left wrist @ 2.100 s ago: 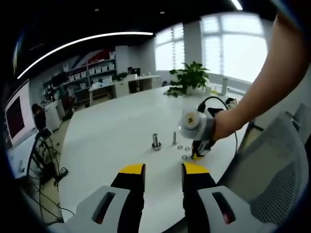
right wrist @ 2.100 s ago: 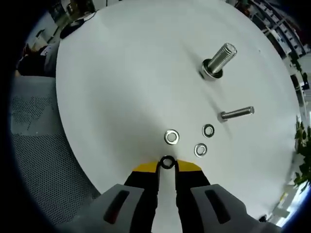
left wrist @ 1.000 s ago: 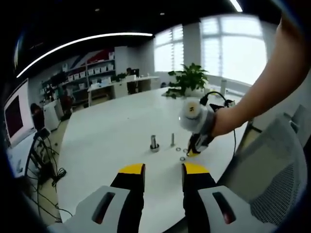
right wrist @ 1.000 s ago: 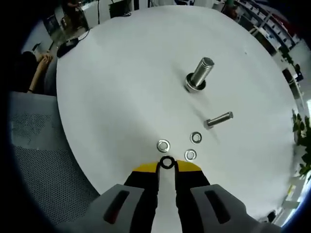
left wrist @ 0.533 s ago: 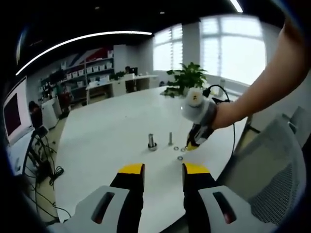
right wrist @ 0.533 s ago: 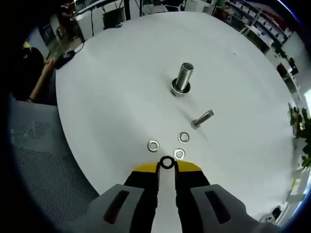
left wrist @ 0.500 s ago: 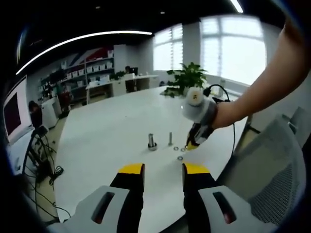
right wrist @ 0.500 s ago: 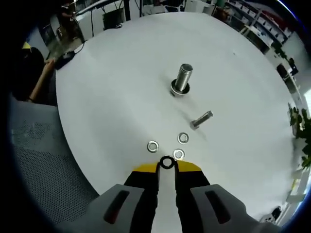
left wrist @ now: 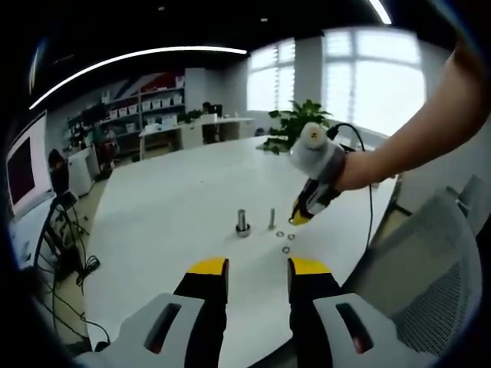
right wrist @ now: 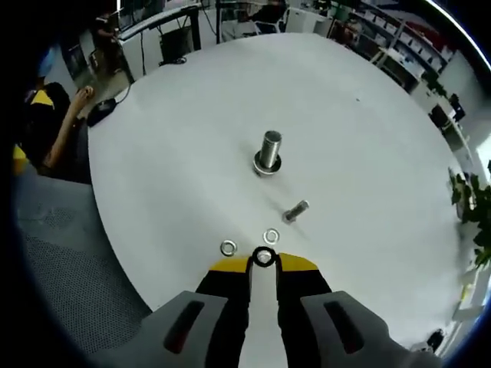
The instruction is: Place the washer onto the threaded stud by aligning its center hole with the stud, sliding it down to the base, and recovering from edge contact or off-axis alignment until the washer reaches the visible bottom stop.
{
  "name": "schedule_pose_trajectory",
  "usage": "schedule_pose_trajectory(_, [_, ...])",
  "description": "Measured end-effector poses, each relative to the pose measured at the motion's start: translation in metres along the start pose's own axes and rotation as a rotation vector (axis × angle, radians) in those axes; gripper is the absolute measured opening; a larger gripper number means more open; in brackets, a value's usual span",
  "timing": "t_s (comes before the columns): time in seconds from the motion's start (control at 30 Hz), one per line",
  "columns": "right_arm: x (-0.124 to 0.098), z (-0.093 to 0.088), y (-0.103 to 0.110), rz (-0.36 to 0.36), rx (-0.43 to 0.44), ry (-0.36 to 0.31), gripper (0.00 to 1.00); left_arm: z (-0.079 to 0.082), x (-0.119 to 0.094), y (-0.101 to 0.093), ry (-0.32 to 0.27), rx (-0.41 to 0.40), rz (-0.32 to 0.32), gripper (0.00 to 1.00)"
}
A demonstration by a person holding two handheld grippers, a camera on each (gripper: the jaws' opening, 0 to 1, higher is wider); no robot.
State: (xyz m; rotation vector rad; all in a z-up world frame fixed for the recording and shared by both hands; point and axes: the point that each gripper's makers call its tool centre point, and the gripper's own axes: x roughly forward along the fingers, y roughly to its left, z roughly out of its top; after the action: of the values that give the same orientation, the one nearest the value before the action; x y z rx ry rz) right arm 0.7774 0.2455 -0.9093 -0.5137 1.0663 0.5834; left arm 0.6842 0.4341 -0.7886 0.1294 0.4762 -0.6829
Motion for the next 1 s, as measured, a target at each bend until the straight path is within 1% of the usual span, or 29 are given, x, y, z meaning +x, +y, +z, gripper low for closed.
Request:
schedule_pose_trajectory(0.2, [-0.009, 0.006, -0.005, -0.005, 0.004, -0.028, 0.14, -0.001, 0.001, -0.002, 0.005, 0.012, -0.005, 0.29])
schedule_pose_trajectory(0.33, [-0.014, 0.009, -0.009, -0.012, 0.001, -0.038, 0.14, -0.001, 0.000, -0.001, 0.006, 0.002, -0.001, 0.29])
schedule_pose_trajectory(0.6, [-0.030, 0.019, -0.025, -0.040, -0.008, -0.079, 0.14, -0.001, 0.001, -0.002, 0.008, 0.003, -0.008, 0.29])
schedule_pose_trajectory(0.73, [-0.038, 0.021, -0.036, -0.054, 0.001, -0.092, 0.14, -0.001, 0.001, -0.002, 0.009, 0.001, -0.011, 0.29])
schedule_pose_trajectory(0.8, [-0.042, 0.024, -0.040, -0.062, 0.012, -0.110, 0.14, -0.002, 0.002, -0.002, 0.013, -0.001, -0.013, 0.29])
schedule_pose_trajectory(1.0, [-0.044, 0.027, -0.051, -0.073, 0.006, -0.112, 0.14, -0.003, 0.002, -0.002, 0.019, 0.002, -0.014, 0.29])
